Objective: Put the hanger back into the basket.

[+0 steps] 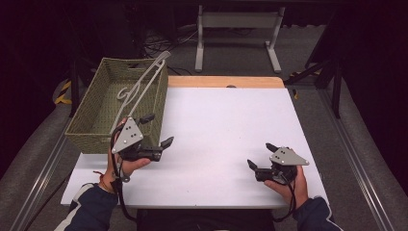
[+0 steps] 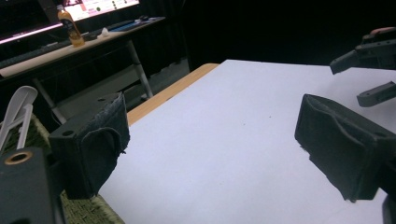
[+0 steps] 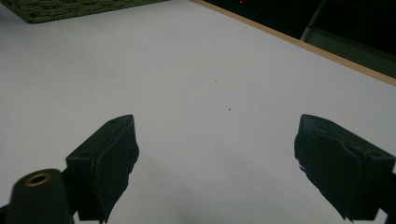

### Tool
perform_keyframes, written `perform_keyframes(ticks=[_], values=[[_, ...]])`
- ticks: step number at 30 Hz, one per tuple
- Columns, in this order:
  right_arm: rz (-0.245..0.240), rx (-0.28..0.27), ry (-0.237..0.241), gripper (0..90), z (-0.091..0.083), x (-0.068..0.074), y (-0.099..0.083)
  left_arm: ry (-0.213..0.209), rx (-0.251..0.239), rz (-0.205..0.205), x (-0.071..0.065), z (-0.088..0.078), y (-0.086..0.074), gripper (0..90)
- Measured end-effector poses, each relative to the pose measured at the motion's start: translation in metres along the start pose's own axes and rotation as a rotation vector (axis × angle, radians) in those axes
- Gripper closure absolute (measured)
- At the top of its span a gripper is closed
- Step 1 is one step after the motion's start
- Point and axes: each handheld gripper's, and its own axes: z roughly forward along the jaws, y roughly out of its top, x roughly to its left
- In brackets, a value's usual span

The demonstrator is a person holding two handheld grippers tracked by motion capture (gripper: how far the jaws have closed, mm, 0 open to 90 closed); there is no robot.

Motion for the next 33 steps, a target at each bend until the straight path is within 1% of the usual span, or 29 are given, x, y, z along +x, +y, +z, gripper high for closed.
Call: perform_keyframes(ticks=[2,3,4,5,7,9,13,15,16,17,18,20,21,22,23,24,25,26,27,28,30,31,33], values=[[-0.005,-0.003,0.002,13.5,0.0,0.002,0.001,-0.009,0.011,-0.006,-0.004,0.001,-0.003,10.1],[-0.01,-0.004,0.003,13.4,0.0,0.003,0.001,-0.015,0.008,-0.007,-0.006,0.001,-0.005,9.9],[-0.013,-0.006,0.003,13.4,0.0,0.004,0.002,-0.021,0.016,0.01,-0.008,0.001,-0.006,10.0],[-0.01,-0.006,0.005,13.4,0.0,0.005,0.002,-0.014,0.026,0.015,-0.011,0.002,-0.008,9.9],[-0.015,-0.005,0.008,13.4,0.0,0.008,0.002,-0.031,0.024,-0.001,-0.014,0.002,-0.012,9.9],[-0.022,-0.005,0.006,13.4,0.0,0.01,0.003,-0.025,0.036,0.015,-0.018,0.002,-0.016,9.6],[-0.027,-0.008,0.007,13.2,-0.001,0.012,0.003,-0.038,0.038,0.001,-0.024,0.001,-0.025,9.0],[-0.028,-0.01,0.009,13.3,-0.001,0.013,0.003,-0.048,0.054,-0.005,-0.027,0.0,-0.03,8.0],[-0.028,-0.01,0.008,13.2,-0.001,0.014,0.003,-0.049,0.058,-0.003,-0.029,0.0,-0.032,7.6],[-0.031,-0.011,0.006,13.2,-0.001,0.014,0.003,-0.052,0.07,0.008,-0.031,0.0,-0.035,7.0],[-0.029,-0.011,0.008,13.2,-0.001,0.015,0.003,-0.055,0.077,0.008,-0.032,0.0,-0.037,6.8],[-0.041,-0.008,0.009,13.1,-0.001,0.017,0.003,-0.059,0.087,0.002,-0.034,0.0,-0.043,6.6],[-0.045,-0.008,0.006,13.1,-0.001,0.018,0.003,-0.059,0.098,-0.009,-0.034,-0.001,-0.046,6.6],[-0.05,-0.007,0.008,13.0,-0.001,0.019,0.003,-0.059,0.098,-0.009,-0.034,-0.001,-0.046,6.6],[-0.053,-0.007,0.007,13.1,-0.001,0.02,0.003,-0.063,0.096,-0.025,-0.034,-0.001,-0.05,6.6],[-0.054,-0.005,0.008,13.0,-0.001,0.02,0.003,-0.057,0.116,-0.021,-0.035,-0.003,-0.058,7.0],[-0.054,-0.005,0.008,13.0,-0.001,0.02,0.003,-0.057,0.116,-0.021,-0.035,-0.003,-0.058,7.9],[-0.054,-0.006,0.009,13.0,-0.001,0.02,0.003,-0.061,0.117,-0.033,-0.036,-0.004,-0.064,7.9],[-0.056,-0.005,0.009,13.0,-0.001,0.02,0.003,-0.057,0.135,-0.019,-0.036,-0.005,-0.068,8.3],[-0.058,-0.006,0.008,13.0,-0.001,0.02,0.002,-0.048,0.141,-0.015,-0.037,-0.007,-0.071,8.3],[-0.058,-0.004,0.008,12.9,-0.001,0.019,0.002,-0.051,0.156,-0.025,-0.036,-0.01,-0.075,7.4],[-0.058,-0.003,0.005,12.9,-0.001,0.019,0.002,-0.041,0.163,-0.016,-0.036,-0.012,-0.076,6.9],[-0.059,-0.005,0.005,12.9,-0.001,0.018,0.001,-0.043,0.166,-0.031,-0.036,-0.018,-0.08,6.8]])
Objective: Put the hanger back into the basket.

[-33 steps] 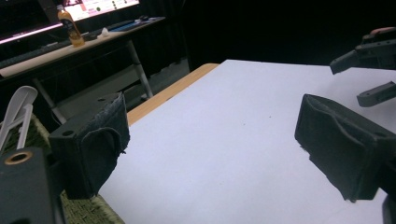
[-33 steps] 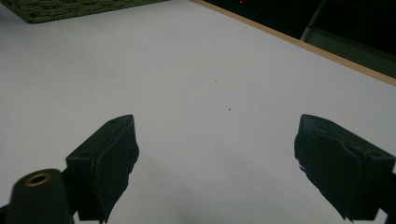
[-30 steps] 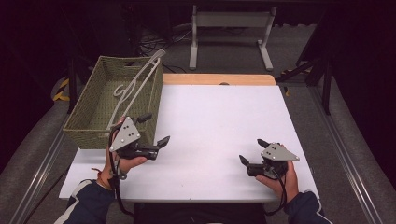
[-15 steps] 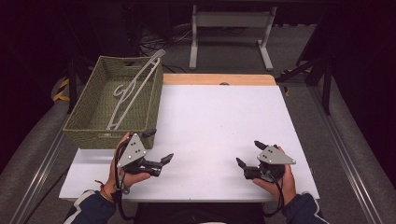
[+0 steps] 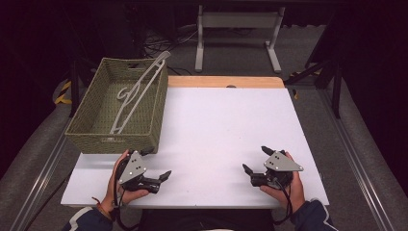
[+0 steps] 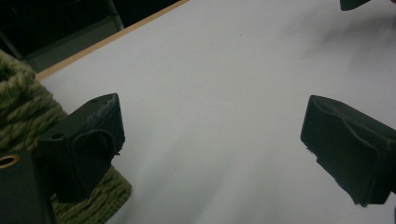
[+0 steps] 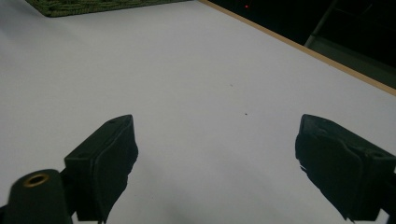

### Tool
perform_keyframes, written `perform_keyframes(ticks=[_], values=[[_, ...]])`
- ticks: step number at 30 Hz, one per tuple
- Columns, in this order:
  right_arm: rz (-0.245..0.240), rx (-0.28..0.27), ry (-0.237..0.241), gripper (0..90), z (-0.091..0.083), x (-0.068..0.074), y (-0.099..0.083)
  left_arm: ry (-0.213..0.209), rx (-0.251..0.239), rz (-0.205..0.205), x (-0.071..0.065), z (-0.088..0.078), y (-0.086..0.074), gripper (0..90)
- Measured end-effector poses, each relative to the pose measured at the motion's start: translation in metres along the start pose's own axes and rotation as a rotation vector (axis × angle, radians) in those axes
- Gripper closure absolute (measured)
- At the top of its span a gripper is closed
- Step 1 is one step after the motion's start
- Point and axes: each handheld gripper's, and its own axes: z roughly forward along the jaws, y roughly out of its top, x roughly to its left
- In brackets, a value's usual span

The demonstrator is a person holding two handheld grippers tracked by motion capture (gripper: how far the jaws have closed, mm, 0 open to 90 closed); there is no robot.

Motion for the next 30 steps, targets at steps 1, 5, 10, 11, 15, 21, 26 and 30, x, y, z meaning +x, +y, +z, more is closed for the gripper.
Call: perform_keyframes(ticks=[1,5,10,11,15,21,26,30], values=[[-0.002,0.004,-0.002,12.9,0.0,0.0,-0.001,0.01,0.001,-0.006,0.0,-0.002,-0.002,6.8],[-0.004,0.006,0.0,12.9,0.0,0.001,-0.001,0.03,0.008,-0.018,0.002,-0.007,-0.008,6.8],[-0.006,0.0,0.004,12.9,0.0,0.001,0.0,0.048,0.001,-0.046,0.009,-0.009,-0.011,6.8],[-0.011,-0.001,0.003,12.9,-0.001,0.001,-0.001,0.052,-0.001,-0.045,0.009,-0.009,-0.011,6.8],[-0.012,-0.001,0.002,12.9,-0.001,0.001,-0.001,0.044,-0.004,-0.059,0.011,-0.007,-0.011,6.8],[-0.011,-0.002,-0.001,12.8,-0.004,0.001,-0.001,0.036,0.001,-0.054,0.011,-0.007,-0.011,6.8],[-0.018,-0.001,0.002,12.8,-0.004,0.004,0.0,0.03,0.002,-0.049,0.011,-0.007,-0.011,6.8],[-0.017,0.004,0.006,12.8,-0.002,0.004,0.0,0.034,-0.002,-0.05,0.012,-0.006,-0.011,6.6]])
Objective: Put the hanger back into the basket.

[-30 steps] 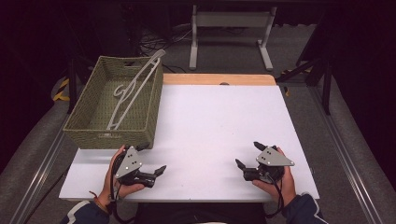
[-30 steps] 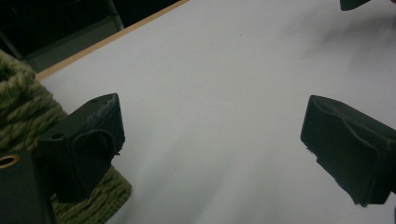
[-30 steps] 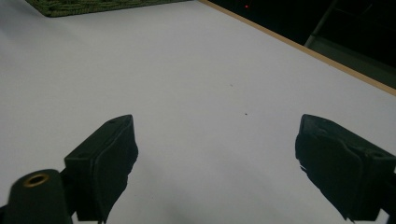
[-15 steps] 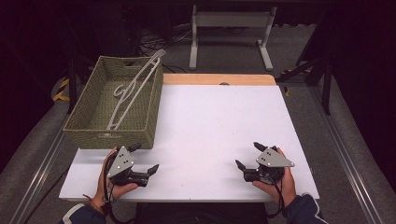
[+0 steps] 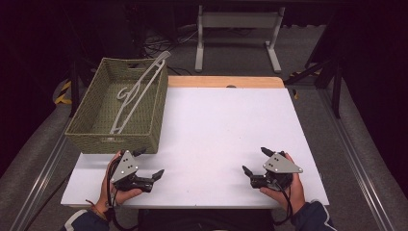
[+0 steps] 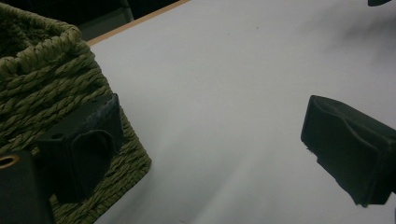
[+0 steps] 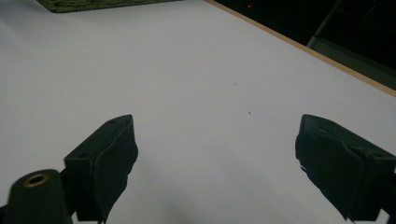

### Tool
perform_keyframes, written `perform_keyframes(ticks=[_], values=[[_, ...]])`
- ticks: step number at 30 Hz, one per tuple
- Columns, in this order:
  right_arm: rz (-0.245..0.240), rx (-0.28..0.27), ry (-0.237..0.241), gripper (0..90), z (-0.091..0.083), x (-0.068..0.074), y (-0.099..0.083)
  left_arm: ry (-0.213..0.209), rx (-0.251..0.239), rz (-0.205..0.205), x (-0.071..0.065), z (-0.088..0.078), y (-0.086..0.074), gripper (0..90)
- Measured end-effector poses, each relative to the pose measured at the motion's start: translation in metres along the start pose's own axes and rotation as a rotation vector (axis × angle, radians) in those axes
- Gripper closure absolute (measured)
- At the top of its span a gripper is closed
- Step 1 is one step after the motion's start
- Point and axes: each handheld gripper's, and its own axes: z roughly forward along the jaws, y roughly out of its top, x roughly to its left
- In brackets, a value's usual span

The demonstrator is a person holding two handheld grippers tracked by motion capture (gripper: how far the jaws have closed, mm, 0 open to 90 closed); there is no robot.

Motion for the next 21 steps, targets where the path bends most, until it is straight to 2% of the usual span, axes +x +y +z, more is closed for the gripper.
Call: perform_keyframes(ticks=[21], values=[[-0.009,0.007,0.014,12.9,0.0006,-0.0005,-0.0012,-0.009,0.025,-0.004,0.0007,0.0037,-0.0015,6.7]])
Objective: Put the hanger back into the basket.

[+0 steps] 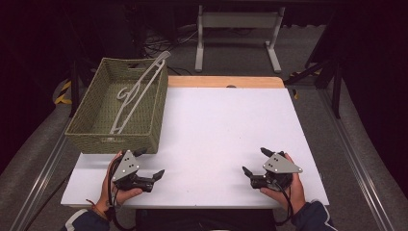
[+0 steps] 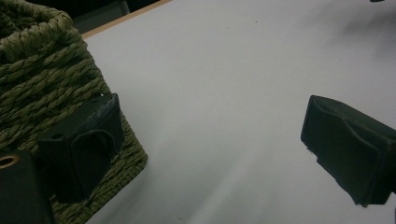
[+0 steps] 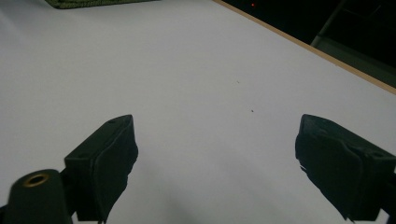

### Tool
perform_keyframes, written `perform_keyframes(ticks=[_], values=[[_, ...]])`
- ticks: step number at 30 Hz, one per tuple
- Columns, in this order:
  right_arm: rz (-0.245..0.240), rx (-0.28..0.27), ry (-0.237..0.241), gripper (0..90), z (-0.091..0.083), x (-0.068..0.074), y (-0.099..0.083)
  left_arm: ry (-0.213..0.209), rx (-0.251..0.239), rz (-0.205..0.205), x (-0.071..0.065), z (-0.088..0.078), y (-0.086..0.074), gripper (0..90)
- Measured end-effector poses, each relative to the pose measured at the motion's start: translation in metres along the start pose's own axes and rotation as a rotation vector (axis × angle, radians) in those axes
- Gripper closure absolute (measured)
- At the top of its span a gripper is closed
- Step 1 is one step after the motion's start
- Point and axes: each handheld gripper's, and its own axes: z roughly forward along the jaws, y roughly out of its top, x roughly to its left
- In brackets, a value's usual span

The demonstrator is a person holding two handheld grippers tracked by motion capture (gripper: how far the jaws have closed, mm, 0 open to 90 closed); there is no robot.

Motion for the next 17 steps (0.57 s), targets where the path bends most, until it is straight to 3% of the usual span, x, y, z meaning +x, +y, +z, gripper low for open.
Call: perform_keyframes(ticks=[17], values=[[0.022,0.011,0.017,12.9,0.0022,-0.0033,-0.0025,0.002,0.043,-0.018,0.0022,0.0061,-0.0021,7.3]])
